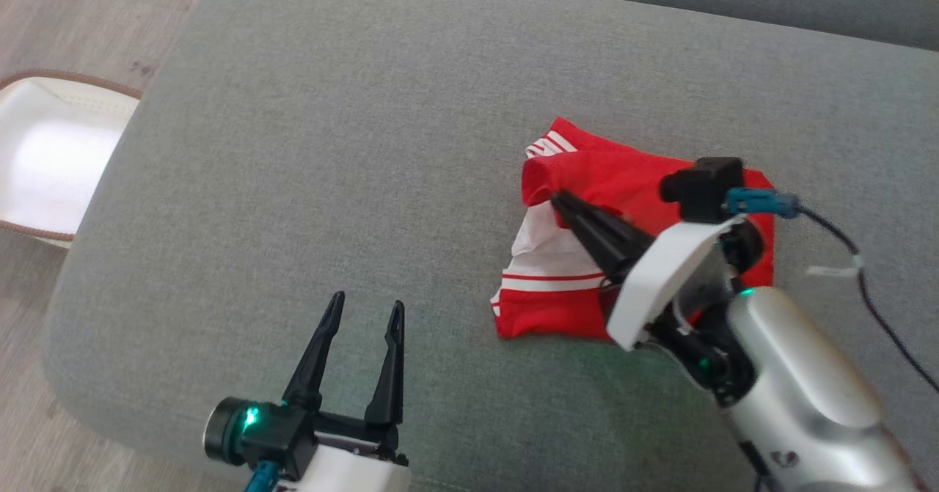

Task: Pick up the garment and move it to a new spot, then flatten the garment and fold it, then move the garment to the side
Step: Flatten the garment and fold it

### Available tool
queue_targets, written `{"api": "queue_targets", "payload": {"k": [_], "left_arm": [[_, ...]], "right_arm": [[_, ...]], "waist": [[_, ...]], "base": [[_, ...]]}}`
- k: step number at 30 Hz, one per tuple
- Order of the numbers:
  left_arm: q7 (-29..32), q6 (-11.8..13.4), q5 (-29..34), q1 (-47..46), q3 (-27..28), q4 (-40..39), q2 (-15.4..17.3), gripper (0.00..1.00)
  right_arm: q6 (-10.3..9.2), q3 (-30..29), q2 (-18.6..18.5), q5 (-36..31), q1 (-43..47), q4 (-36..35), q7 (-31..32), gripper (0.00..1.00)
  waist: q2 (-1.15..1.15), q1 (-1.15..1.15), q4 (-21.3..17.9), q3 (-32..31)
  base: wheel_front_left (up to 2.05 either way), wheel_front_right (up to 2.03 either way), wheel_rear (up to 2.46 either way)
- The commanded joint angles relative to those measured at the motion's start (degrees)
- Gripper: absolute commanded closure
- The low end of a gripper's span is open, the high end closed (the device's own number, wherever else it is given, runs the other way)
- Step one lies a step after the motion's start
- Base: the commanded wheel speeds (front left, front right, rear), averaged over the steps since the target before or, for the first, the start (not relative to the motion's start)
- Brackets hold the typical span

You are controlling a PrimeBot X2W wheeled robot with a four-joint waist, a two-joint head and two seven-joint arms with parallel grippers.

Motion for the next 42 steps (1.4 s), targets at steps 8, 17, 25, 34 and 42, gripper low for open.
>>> {"api": "queue_targets", "payload": {"k": [8, 17, 25, 34, 42], "left_arm": [[-0.5, -0.2, 0.6, -2.3, 1.9, -1.3, -0.3, 0.00], [-0.5, 0.1, 1.6, -0.3, 3.4, -1.4, -0.3, 0.00], [-0.5, 0.2, 2.0, 1.7, 4.5, -1.7, -0.3, 0.00], [-0.5, -0.4, 2.1, 2.4, 3.8, -1.9, -0.3, 0.00], [-0.5, -1.4, 2.0, 0.7, 1.9, -1.1, -0.4, 0.00]], "right_arm": [[-0.05, 0.8, 5.4, 3.1, -3.0, 1.0, -8.1, 0.00], [-0.05, -9.2, -1.1, 0.5, 2.2, -4.0, -17.6, 0.00], [-0.05, -18.3, -3.4, -3.4, 14.4, -6.4, -23.1, 0.00], [-0.05, -12.3, -5.0, 9.4, 17.7, -7.5, -13.5, 1.00], [-0.05, -9.1, -4.0, 28.2, 4.8, 7.8, 7.0, 1.00]], "waist": [[0.00, 0.00, -1.4, -0.4], [0.00, 0.00, -5.3, -4.3], [0.00, 0.00, -8.8, -8.8], [0.00, 0.00, -7.9, -9.1], [0.00, 0.00, -2.2, -6.3]], "base": [[0.00, 0.00, 0.00], [0.00, 0.00, 0.00], [0.00, 0.00, 0.00], [0.00, 0.00, 0.00], [0.00, 0.00, 0.00]]}}
